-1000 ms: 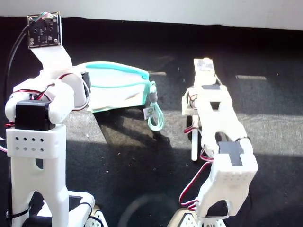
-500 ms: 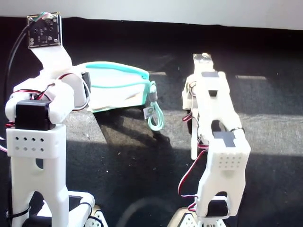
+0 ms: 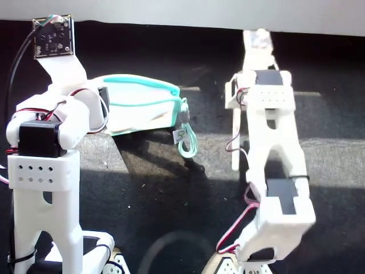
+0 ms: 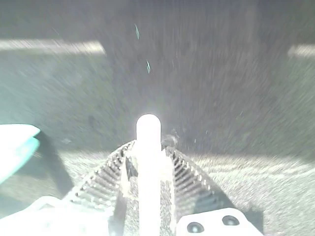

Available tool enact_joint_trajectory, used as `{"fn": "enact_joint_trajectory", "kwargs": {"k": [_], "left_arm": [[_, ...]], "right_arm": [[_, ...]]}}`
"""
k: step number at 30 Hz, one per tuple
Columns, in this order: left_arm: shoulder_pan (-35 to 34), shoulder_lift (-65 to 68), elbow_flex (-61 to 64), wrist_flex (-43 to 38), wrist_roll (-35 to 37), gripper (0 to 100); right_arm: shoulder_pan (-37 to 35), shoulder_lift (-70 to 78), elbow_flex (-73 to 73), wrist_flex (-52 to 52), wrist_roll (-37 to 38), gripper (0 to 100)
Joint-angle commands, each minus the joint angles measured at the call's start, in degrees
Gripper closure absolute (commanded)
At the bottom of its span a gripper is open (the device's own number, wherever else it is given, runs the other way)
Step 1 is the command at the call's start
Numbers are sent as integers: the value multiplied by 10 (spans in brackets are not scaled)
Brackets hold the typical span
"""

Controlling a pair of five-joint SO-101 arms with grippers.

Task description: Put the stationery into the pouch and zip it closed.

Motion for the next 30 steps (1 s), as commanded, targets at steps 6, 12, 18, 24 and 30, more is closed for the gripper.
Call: {"fn": "enact_joint_trajectory", "kwargs": {"k": [6,12,18,24,30], "left_arm": [[11,9,2,6,-4,991],[12,7,0,5,-4,991],[12,7,2,8,-4,991],[12,7,2,10,-4,991],[12,7,1,10,-4,991]], "right_arm": [[-87,-342,-19,-47,1,993],[-200,-404,-19,-195,1,993],[-261,-384,-19,-278,1,993],[-290,-323,-20,-305,1,993],[-302,-293,-19,-342,1,993]]}}
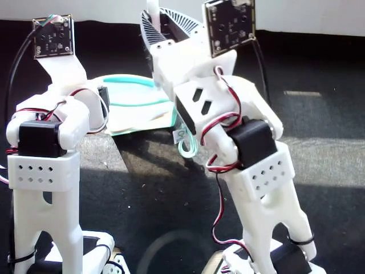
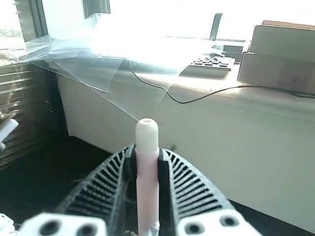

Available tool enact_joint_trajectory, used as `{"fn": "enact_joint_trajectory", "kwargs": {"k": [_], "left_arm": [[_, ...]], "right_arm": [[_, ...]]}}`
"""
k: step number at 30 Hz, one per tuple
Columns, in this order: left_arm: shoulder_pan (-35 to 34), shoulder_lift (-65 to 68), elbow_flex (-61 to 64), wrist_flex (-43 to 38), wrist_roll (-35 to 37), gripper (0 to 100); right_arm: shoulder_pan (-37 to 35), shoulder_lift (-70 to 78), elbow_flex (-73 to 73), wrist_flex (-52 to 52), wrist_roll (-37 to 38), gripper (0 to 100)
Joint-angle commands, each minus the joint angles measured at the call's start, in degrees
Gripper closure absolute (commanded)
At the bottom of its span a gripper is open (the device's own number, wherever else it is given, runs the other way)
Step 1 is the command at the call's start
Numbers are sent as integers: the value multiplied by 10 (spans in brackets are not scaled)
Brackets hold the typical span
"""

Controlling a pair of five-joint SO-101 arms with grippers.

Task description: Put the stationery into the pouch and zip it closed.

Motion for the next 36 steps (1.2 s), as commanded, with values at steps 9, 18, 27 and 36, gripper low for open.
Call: {"fn": "enact_joint_trajectory", "kwargs": {"k": [9,18,27,36], "left_arm": [[12,7,0,5,-4,991],[12,7,0,7,-4,991],[11,7,0,6,-4,991],[11,7,0,5,-4,991]], "right_arm": [[-25,46,-3,-14,1,993],[-28,96,93,-15,1,993],[-68,29,244,-15,4,993],[-74,-29,293,7,3,738]]}}
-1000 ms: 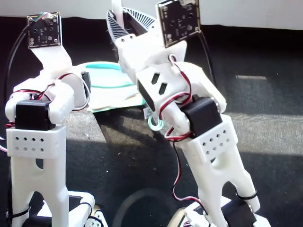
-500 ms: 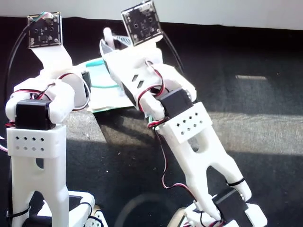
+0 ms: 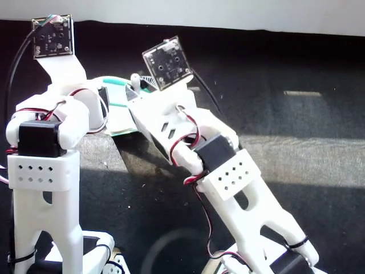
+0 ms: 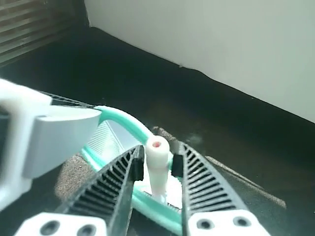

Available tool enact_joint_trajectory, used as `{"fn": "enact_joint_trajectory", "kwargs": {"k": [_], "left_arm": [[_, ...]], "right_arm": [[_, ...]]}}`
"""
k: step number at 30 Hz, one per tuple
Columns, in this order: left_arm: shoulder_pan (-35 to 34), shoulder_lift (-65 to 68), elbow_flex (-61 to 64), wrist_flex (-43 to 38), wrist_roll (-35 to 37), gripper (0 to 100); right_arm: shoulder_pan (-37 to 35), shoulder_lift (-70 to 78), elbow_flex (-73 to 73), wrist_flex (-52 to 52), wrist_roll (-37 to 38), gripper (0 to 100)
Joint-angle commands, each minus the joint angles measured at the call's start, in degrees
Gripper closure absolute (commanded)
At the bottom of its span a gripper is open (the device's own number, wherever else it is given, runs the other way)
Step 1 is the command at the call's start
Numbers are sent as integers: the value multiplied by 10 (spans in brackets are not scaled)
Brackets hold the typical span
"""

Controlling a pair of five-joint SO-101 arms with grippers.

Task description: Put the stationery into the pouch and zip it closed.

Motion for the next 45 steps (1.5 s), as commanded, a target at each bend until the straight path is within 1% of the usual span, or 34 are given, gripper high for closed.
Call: {"fn": "enact_joint_trajectory", "kwargs": {"k": [1,5,8,10,14,17,20,24,27,30,32,34,38,42,45], "left_arm": [[11,7,0,7,-4,991],[11,7,1,9,-4,991],[11,8,1,9,-4,991],[11,8,3,9,-4,991],[10,9,4,9,-4,991],[10,9,4,9,-4,991],[10,10,4,9,-4,991],[11,10,4,6,-4,991],[11,10,4,5,-4,991],[11,10,4,5,-4,991],[11,7,4,6,-4,991],[11,7,3,7,-4,991],[11,7,2,6,-4,991],[11,7,0,6,-4,991],[11,7,0,7,-4,991]], "right_arm": [[-7,-23,2,29,2,734],[-10,-62,2,36,4,783],[9,-91,-9,35,4,797],[41,-109,-25,35,4,797],[141,-145,-51,36,2,797],[202,-170,-50,36,4,797],[240,-180,-35,81,4,797],[232,-182,-7,222,5,797],[219,-181,22,269,11,797],[220,-180,70,265,60,797],[223,-180,107,253,76,797],[218,-180,147,233,76,797],[173,-180,206,181,77,797],[158,-180,228,125,77,796],[143,-175,232,122,77,795]]}}
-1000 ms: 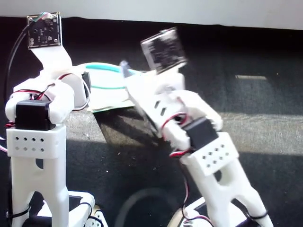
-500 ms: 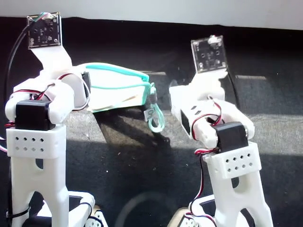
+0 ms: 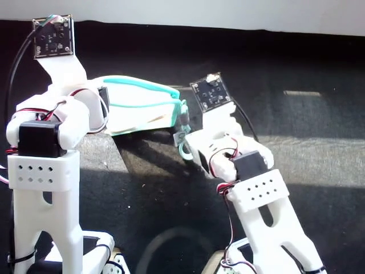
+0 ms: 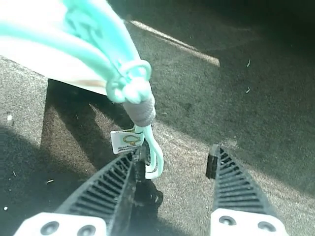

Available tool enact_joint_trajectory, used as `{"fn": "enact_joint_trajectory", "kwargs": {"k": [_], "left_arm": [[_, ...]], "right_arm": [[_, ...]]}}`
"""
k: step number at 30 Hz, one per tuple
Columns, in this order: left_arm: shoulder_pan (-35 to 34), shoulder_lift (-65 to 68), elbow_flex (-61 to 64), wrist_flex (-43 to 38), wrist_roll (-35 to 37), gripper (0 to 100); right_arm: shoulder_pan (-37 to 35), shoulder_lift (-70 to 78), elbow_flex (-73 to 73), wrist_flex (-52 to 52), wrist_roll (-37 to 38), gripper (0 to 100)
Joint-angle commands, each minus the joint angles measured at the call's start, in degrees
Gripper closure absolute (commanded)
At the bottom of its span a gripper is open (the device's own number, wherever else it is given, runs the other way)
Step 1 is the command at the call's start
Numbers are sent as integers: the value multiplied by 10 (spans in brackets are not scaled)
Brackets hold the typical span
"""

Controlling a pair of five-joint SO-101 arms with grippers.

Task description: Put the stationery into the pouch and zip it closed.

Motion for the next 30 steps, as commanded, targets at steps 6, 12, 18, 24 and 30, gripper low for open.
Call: {"fn": "enact_joint_trajectory", "kwargs": {"k": [6,12,18,24,30], "left_arm": [[10,7,1,6,-4,991],[10,7,3,6,-4,991],[10,10,1,5,-4,991],[8,10,1,5,-4,991],[8,11,0,5,-4,991]], "right_arm": [[-24,69,-17,-17,2,684],[-24,145,-85,-17,4,718],[-23,233,-163,-17,4,718],[-23,268,-204,-15,4,718],[-24,271,-204,-16,4,720]]}}
